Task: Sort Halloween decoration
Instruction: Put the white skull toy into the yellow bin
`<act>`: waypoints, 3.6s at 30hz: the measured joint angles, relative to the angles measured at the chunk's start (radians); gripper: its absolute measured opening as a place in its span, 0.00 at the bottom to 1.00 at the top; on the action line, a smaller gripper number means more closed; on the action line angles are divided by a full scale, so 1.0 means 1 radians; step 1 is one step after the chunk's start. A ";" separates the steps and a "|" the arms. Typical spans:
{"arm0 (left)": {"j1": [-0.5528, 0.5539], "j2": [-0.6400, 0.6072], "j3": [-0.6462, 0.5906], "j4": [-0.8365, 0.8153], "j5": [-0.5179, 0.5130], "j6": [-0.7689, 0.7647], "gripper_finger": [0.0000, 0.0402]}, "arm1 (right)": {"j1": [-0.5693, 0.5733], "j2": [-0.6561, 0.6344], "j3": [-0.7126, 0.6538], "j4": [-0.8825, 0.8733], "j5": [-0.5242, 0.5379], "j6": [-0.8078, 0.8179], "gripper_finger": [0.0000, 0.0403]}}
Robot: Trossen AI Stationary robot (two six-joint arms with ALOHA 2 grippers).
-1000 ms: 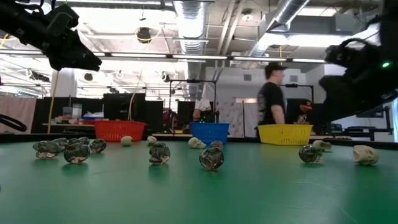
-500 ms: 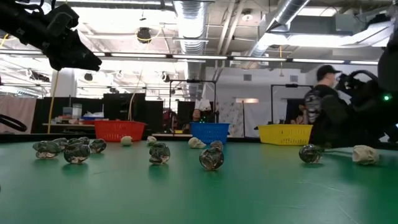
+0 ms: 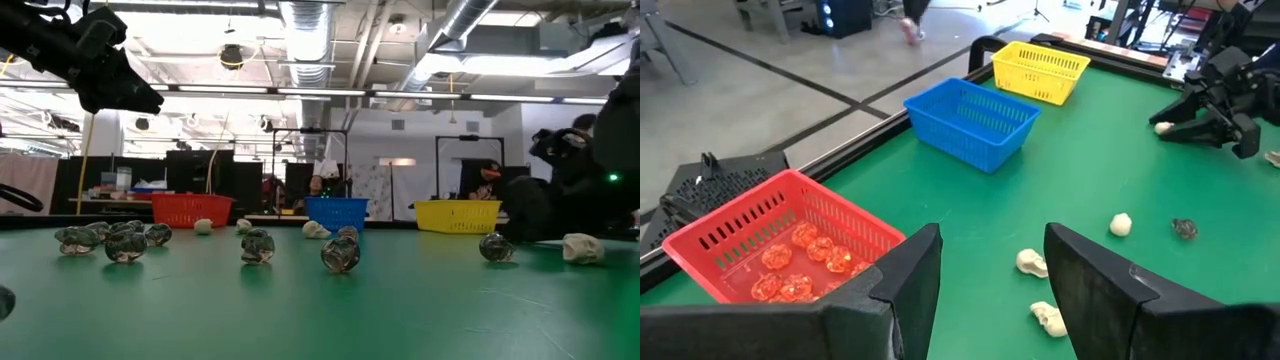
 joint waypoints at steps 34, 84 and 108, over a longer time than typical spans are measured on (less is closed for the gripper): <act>0.000 0.000 0.000 0.016 -0.022 0.034 0.42 | -0.321 -0.452 0.063 -0.074 0.049 -0.465 0.30; 0.000 0.000 0.000 0.004 -0.043 0.035 0.42 | -0.633 -0.752 0.064 0.093 -0.850 -1.083 0.54; 0.000 0.000 0.000 0.004 -0.043 0.026 0.42 | 0.459 -0.309 0.064 -0.032 -0.083 -0.038 0.53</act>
